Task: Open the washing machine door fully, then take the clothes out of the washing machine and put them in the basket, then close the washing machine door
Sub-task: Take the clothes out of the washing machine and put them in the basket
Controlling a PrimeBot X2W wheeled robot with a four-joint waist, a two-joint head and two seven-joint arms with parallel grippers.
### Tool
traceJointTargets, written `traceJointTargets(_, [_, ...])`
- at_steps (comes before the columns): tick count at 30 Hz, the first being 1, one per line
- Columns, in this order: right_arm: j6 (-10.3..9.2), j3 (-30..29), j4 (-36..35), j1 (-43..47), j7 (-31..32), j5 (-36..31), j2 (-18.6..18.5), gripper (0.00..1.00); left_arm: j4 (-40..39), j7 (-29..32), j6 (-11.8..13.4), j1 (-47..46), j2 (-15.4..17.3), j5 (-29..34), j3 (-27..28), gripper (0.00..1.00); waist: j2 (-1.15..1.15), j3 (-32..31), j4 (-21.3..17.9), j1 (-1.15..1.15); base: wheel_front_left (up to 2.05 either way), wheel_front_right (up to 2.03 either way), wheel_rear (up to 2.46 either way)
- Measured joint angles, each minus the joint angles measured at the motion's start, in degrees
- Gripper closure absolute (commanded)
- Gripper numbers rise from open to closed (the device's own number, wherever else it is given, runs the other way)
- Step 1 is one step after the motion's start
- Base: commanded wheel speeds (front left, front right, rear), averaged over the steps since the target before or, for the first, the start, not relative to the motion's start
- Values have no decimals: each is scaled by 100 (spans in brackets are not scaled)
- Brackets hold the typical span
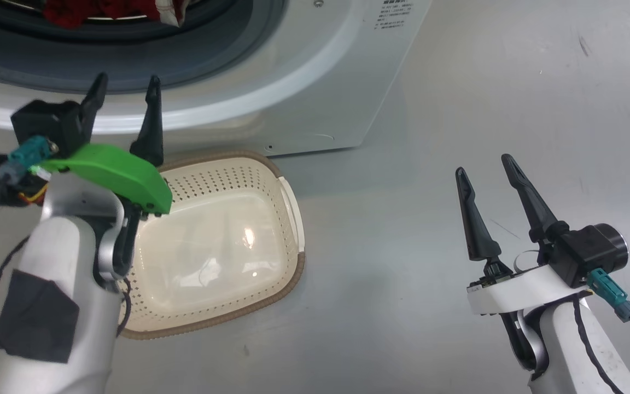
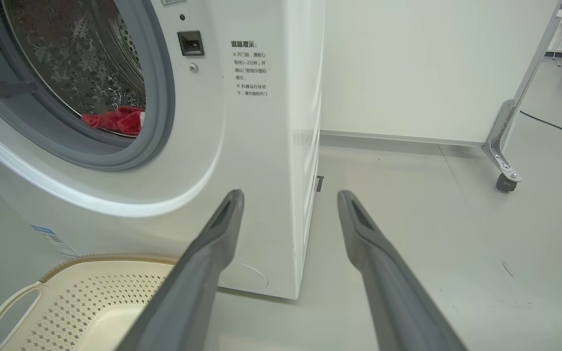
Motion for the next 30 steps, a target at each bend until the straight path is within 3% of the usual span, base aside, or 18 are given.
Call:
traceJointTargets(12, [45, 345, -59, -612, -1, 129, 41, 0, 708, 843, -155, -1839, 474, -234, 348, 0, 0, 935, -439, 0, 0, 0, 0])
traceJointTargets(30, [11, 809, 10, -950, -1, 770, 74, 0, 1811, 1474, -250, -3169, 1149, -215, 628, 0, 0, 1495, -1362, 1, 0, 0, 0])
